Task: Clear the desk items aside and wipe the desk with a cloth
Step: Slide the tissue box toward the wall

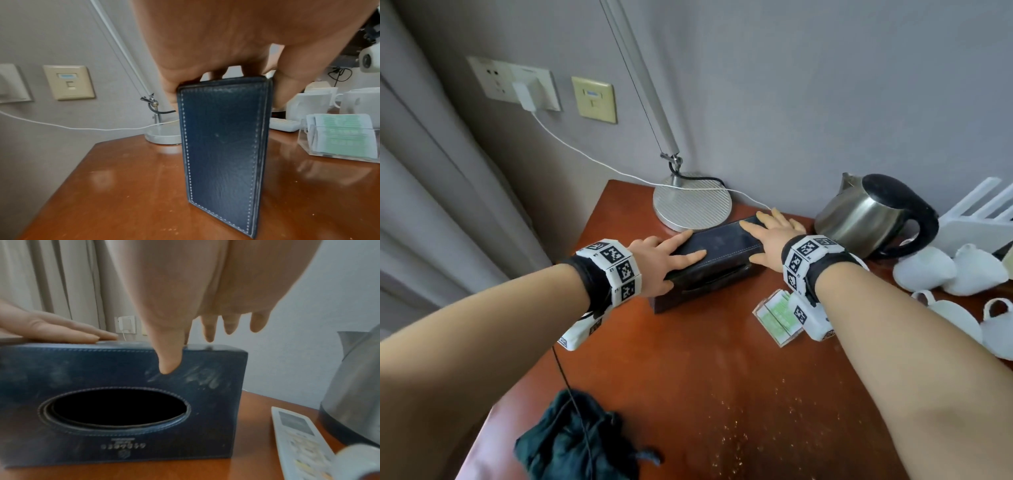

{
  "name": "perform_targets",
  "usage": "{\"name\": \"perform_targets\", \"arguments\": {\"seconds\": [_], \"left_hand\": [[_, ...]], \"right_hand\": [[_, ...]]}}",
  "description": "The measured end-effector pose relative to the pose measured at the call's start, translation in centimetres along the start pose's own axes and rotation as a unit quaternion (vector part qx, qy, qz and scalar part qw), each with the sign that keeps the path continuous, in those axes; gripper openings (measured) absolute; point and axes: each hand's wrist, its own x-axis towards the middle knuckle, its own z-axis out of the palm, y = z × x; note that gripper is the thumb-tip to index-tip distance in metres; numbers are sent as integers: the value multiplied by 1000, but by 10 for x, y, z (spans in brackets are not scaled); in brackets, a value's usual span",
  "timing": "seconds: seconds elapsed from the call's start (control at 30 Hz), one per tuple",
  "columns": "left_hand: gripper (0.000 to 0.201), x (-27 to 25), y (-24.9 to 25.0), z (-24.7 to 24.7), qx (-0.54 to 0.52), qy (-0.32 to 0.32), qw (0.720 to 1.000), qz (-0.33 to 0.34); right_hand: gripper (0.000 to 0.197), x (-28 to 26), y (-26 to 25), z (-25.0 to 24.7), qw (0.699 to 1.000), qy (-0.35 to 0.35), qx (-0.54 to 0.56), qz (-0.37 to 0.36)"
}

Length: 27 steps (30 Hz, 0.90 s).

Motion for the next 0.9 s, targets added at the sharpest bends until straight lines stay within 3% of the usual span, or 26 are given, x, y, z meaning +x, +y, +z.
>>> {"name": "perform_targets", "arguments": {"seconds": [0.27, 0.53, 0.7, 0.9], "left_hand": [[81, -16, -37, 8, 40, -29, 999, -22], [95, -14, -42, 8, 74, -14, 994, -85], [82, -14, -52, 15, 19, 5, 987, -158], [80, -9, -62, 20, -57, 4, 981, -185]], "right_hand": [[68, -12, -16, -3, 997, 0, 71, -29], [81, -26, -35, 1, 999, -20, 2, -47], [78, -17, -65, -1, 998, -38, -12, -40], [74, -2, -95, -8, 1000, -8, -4, -17]]}}
